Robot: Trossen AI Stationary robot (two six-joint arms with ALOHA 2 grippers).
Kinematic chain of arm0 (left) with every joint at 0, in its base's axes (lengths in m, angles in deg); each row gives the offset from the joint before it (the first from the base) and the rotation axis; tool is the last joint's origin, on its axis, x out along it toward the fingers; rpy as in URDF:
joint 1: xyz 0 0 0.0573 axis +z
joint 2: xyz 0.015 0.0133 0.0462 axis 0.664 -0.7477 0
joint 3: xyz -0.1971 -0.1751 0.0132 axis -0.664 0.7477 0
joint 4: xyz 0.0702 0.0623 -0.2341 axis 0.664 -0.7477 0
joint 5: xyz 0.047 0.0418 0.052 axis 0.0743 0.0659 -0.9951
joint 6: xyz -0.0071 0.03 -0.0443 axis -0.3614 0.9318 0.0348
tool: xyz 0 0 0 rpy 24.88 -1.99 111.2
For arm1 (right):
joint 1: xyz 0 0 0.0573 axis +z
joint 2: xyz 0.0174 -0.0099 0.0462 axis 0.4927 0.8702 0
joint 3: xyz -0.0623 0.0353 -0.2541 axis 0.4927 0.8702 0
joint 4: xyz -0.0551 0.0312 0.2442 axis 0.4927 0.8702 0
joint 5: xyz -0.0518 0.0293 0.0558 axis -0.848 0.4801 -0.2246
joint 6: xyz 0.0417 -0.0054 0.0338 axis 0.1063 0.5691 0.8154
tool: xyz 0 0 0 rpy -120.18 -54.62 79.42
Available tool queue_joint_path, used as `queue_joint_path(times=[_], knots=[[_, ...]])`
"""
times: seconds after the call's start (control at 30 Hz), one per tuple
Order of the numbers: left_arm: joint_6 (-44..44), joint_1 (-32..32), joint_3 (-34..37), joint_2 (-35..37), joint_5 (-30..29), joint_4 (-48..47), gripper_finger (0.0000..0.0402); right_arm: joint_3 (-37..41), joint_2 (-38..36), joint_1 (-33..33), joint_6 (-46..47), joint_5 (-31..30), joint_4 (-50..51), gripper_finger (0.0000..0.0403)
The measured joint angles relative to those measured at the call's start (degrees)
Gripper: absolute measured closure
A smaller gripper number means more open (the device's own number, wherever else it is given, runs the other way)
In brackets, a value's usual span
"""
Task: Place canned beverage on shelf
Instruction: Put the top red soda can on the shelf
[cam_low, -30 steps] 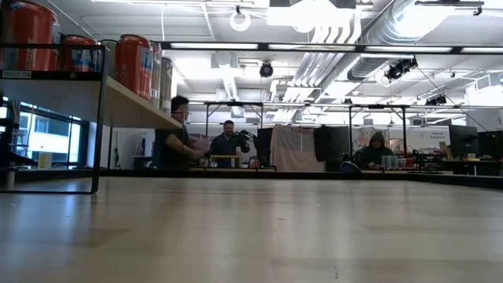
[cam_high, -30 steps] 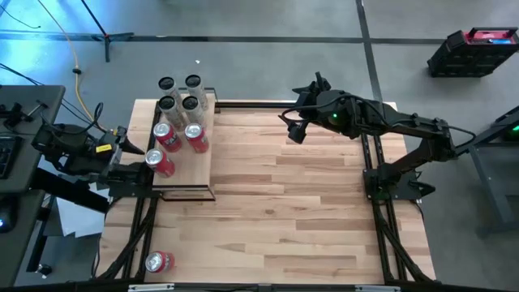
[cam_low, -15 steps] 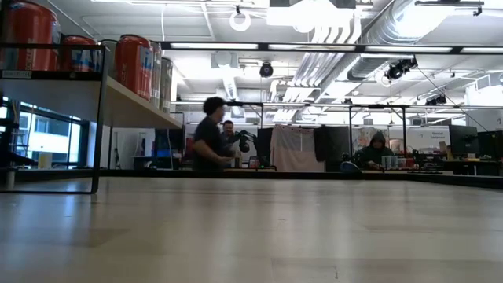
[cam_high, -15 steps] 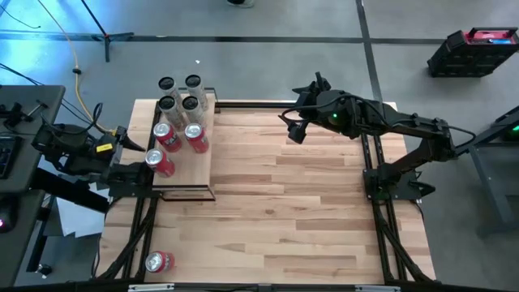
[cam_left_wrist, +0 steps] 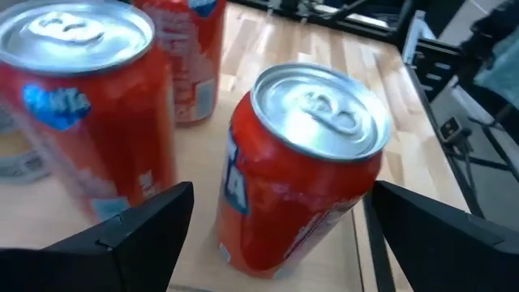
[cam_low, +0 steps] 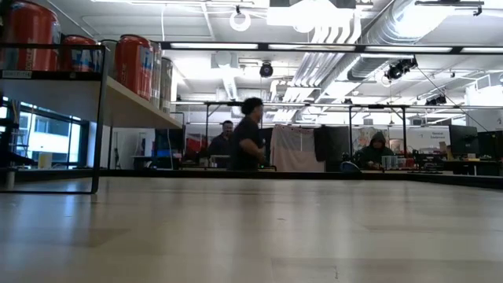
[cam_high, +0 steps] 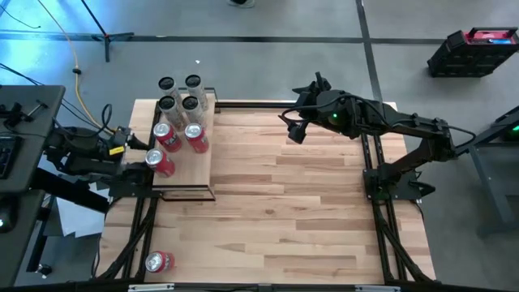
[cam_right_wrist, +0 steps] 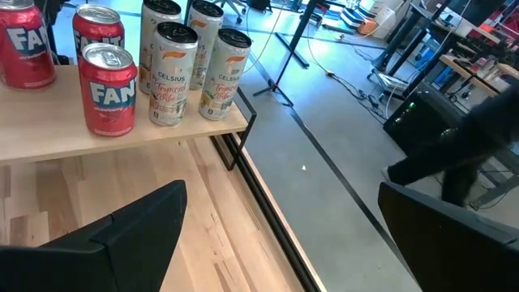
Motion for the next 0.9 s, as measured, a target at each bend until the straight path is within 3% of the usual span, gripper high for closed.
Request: queue_joint_path(times=[0.37,0.9], knots=[[-6.1,0.02,0.02,0.0,-4.87,0.9,0.0032,0.0,0.0,0.0,0.0,0.0,0.0,0.0011],[-7.7,1.64,-1.61,0.0,1.01,-2.46,0.0032,0.0,0.0,0.0,0.0,0.0,0.0,0.0011]])
